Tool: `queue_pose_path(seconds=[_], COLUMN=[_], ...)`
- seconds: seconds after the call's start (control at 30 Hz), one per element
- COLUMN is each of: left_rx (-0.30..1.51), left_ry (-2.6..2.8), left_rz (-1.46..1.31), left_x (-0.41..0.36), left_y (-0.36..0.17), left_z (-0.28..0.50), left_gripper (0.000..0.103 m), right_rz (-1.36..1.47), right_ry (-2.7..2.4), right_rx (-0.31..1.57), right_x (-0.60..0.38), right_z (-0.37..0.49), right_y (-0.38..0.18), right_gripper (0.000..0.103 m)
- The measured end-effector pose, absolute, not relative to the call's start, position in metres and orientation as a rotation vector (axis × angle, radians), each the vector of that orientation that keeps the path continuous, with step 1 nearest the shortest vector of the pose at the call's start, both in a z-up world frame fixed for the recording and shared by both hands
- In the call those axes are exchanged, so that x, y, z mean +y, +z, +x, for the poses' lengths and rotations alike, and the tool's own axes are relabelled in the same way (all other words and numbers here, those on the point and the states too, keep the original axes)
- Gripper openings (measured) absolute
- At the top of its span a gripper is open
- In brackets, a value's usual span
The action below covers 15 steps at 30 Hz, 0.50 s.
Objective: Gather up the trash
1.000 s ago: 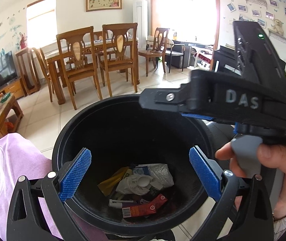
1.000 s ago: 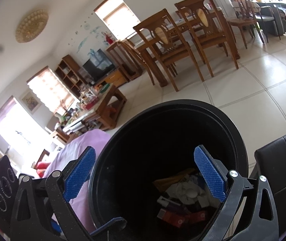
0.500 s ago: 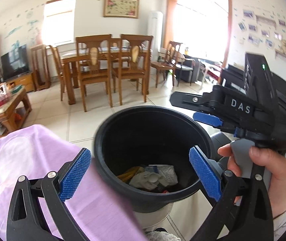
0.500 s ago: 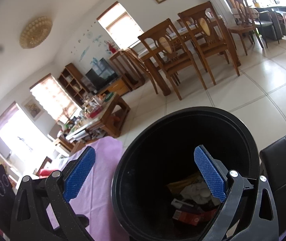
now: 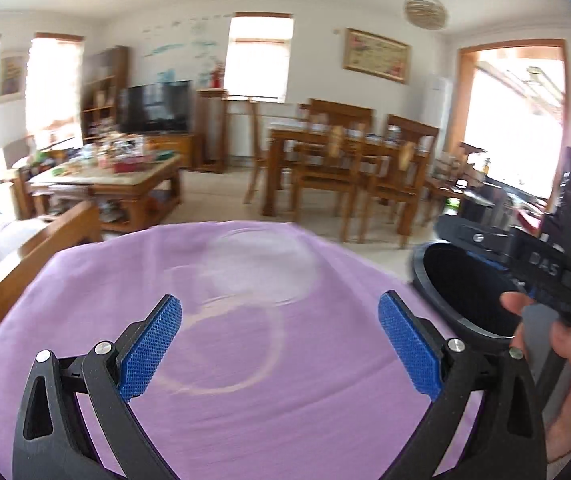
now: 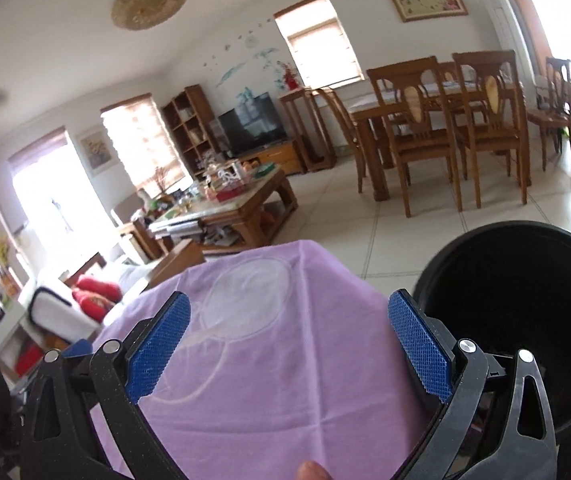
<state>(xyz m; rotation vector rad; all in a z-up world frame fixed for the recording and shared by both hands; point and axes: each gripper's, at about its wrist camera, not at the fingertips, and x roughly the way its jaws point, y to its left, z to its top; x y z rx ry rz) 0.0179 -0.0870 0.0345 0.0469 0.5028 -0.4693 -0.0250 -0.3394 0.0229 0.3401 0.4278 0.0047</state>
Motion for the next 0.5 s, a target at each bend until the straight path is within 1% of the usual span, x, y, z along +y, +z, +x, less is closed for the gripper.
queue_pose_path(seconds=[0.13,0.23,0.33,0.5], left_rx=[0.493,0.496,0.498,0.511], left_ry=[-0.328,-0.265,-0.228,-0.186], left_rz=[0.039,0.013,-0.019,-0.040], left_x=[-0.036,-0.008,0.008,0.023], left_y=[0.028,0.024,0.025,0.019], left_z=[0.024,0.029,0.035,0.033], left_gripper=[0.098,0.098,0.098,0.098], right_rz=[0.238,0.199,0.187,0.156], right_ry=[0.059,0.067,0.087,0.067], right_rx=[0.397,0.396,0.409,0.388], right_x=[-0.270,-0.239,-0.221,-0.213], right_z=[-0.002,0.012,0.023,0.019], right_y=[0.020,0.013,0.004,-0.010], right_gripper=[0.098,0.098,0.098,0.098])
